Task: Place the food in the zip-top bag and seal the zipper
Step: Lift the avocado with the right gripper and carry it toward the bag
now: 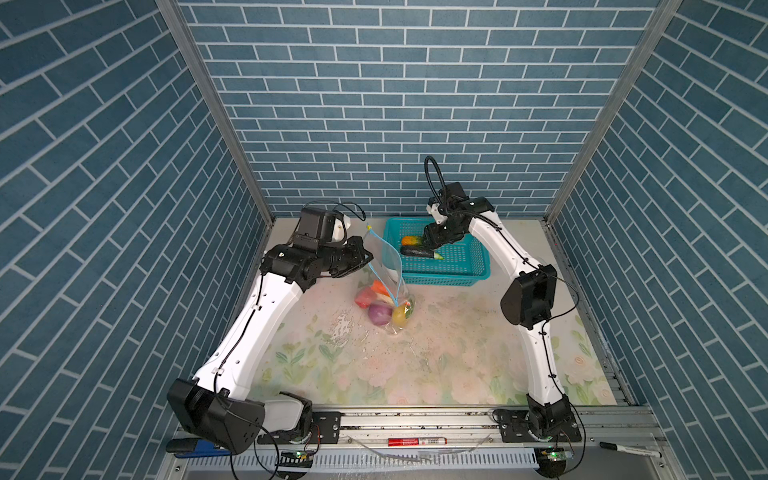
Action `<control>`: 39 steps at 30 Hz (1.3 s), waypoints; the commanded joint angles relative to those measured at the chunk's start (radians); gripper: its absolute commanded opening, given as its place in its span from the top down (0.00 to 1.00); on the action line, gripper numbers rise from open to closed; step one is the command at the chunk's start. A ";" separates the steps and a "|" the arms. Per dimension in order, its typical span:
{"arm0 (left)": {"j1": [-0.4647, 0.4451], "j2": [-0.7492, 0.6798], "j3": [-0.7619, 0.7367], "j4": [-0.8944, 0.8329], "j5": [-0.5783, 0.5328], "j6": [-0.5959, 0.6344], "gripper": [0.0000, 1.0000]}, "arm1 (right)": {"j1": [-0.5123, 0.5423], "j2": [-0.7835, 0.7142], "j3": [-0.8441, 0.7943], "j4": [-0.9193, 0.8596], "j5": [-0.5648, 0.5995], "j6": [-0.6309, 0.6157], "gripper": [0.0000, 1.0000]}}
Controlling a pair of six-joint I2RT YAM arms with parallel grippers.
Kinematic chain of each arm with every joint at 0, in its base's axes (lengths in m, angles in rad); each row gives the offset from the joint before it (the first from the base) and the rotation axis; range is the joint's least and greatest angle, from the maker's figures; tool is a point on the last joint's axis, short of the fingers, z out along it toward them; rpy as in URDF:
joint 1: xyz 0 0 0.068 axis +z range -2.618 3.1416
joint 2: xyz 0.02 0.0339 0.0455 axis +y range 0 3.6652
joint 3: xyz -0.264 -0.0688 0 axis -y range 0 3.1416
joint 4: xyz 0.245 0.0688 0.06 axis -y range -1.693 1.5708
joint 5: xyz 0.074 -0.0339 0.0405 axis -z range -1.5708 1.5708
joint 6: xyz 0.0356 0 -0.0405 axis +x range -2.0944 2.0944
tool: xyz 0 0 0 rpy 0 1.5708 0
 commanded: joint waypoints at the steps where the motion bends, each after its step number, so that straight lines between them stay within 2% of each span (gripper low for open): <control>1: 0.004 -0.012 0.009 0.002 0.027 -0.022 1.00 | -0.001 -0.126 -0.043 -0.031 -0.061 -0.073 0.40; 5: 0.002 -0.007 0.012 0.004 0.040 -0.022 1.00 | 0.023 -0.226 -0.104 -0.014 -0.102 -0.202 0.41; 9: 0.002 0.010 0.038 -0.010 0.042 -0.018 1.00 | 0.048 -0.332 -0.232 0.063 -0.121 -0.348 0.41; 19: 0.000 0.021 0.049 0.001 0.056 -0.017 1.00 | 0.062 -0.519 -0.377 0.190 -0.343 -0.432 0.45; 32: -0.009 0.020 0.057 -0.004 0.053 -0.016 1.00 | 0.227 -0.642 -0.440 0.197 -0.320 -0.555 0.47; 39: -0.010 0.014 0.054 -0.001 0.054 -0.015 1.00 | 0.288 -0.643 -0.459 0.187 -0.317 -0.612 0.48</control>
